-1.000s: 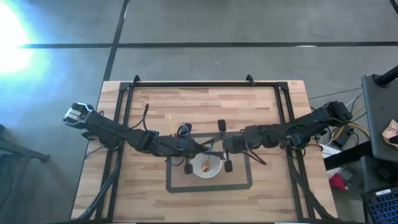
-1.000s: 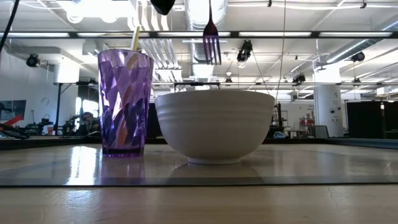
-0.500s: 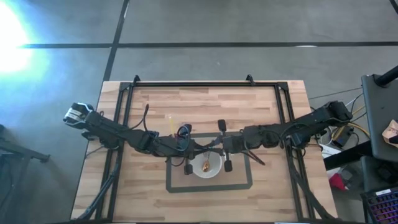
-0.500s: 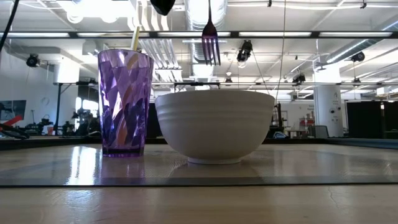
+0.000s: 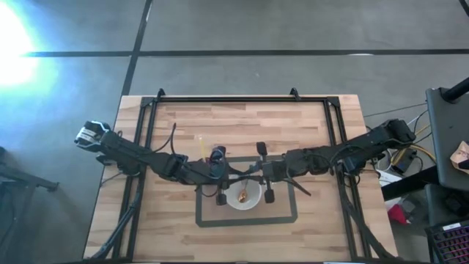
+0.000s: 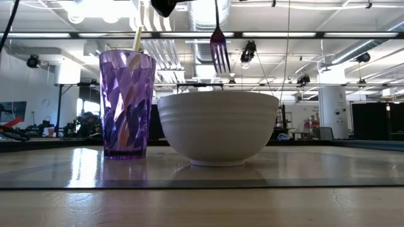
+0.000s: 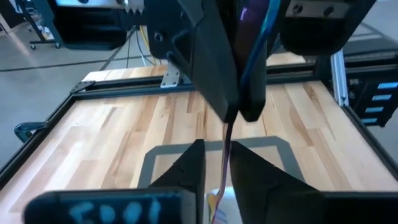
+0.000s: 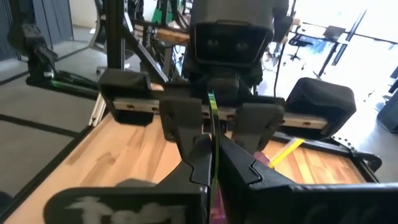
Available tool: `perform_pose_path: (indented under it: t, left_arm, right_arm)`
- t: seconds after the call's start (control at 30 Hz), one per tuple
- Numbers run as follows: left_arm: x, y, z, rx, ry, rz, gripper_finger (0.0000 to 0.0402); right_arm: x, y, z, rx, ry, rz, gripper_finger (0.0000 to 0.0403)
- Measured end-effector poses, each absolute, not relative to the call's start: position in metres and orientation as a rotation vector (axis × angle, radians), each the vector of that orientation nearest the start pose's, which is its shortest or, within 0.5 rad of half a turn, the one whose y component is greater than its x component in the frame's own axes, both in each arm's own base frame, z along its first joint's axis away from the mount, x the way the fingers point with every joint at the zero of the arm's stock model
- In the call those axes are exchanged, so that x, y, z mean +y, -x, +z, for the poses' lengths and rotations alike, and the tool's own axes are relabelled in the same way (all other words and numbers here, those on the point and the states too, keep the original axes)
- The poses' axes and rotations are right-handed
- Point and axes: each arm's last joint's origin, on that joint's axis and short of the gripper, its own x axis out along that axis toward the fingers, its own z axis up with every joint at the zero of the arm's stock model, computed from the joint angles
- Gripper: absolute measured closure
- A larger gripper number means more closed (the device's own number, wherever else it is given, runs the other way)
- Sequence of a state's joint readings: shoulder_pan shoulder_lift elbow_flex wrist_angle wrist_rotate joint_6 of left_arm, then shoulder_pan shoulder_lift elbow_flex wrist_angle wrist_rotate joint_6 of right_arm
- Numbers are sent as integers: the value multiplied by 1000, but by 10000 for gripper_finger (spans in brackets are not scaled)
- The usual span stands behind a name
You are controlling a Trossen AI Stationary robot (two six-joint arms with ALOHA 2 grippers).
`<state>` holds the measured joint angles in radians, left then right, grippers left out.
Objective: Pick & Place Utensil
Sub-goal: Put the blue fork into the white bowl
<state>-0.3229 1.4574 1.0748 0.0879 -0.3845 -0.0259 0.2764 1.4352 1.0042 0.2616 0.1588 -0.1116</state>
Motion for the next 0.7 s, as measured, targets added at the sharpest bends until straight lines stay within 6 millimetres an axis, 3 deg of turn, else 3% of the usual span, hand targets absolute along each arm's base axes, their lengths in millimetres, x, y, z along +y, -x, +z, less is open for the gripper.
perform_pose_path:
  t: [0.4, 0.7]
  left_arm:
    - [-94, -316, 303, 287, -49, 72, 219]
    - [-93, -312, 320, 398, -67, 79, 207]
  right_arm:
    - [76, -295, 311, 247, 180, 53, 394]
    - [66, -269, 328, 272, 238, -14, 394]
